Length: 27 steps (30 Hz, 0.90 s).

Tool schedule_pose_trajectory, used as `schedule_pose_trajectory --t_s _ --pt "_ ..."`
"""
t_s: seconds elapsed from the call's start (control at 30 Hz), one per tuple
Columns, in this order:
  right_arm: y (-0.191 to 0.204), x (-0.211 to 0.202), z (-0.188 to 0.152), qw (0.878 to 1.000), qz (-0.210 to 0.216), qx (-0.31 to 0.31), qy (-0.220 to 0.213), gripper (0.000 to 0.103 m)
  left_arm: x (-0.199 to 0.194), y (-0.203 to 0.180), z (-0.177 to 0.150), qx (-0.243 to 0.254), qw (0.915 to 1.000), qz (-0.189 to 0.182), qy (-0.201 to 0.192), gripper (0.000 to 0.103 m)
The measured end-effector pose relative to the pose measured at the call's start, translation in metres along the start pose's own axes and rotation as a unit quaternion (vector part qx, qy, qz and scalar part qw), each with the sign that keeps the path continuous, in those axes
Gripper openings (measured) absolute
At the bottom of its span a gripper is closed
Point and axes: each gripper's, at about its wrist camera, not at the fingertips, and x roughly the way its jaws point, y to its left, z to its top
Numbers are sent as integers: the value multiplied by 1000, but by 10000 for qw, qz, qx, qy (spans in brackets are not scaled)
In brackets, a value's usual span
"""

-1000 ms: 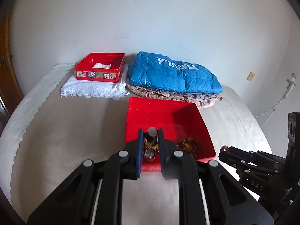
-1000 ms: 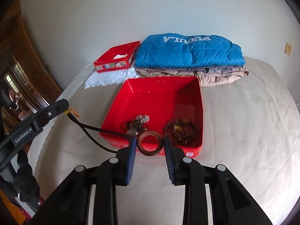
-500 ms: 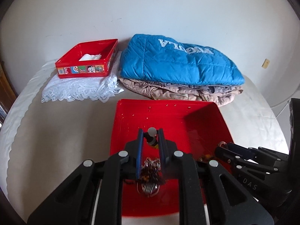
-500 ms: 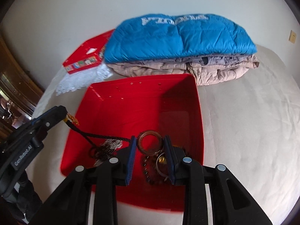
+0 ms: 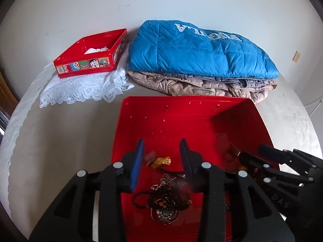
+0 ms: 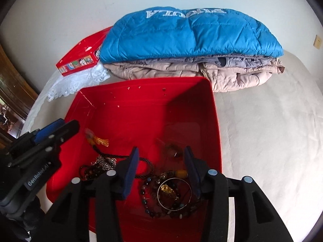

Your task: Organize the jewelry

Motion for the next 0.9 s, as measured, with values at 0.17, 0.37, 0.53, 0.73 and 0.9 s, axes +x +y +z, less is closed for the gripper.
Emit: schedule_pose_trajectory --t_s 0.17,0.37,0.53,0.73,0.9 --pt "-7 -12 0 9997 -11 65 -246 47 -15 4 1 -12 9999 -35 -151 37" --pt "-18 -36 -3 9979 118 264 -572 58 -44 15 -5 -121 9990 20 -423 58" --pt "-17 -59 -16 9970 77 227 -737 65 -72 25 -23 -122 9980 26 -624 80" --pt "-4 -81 -42 9966 54 51 -817 77 -111 30 -55 -99 9946 68 -1031 91" --pt "9 -98 -66 9957 44 -88 -924 90 -133 27 -80 -50 9925 57 -1223 93"
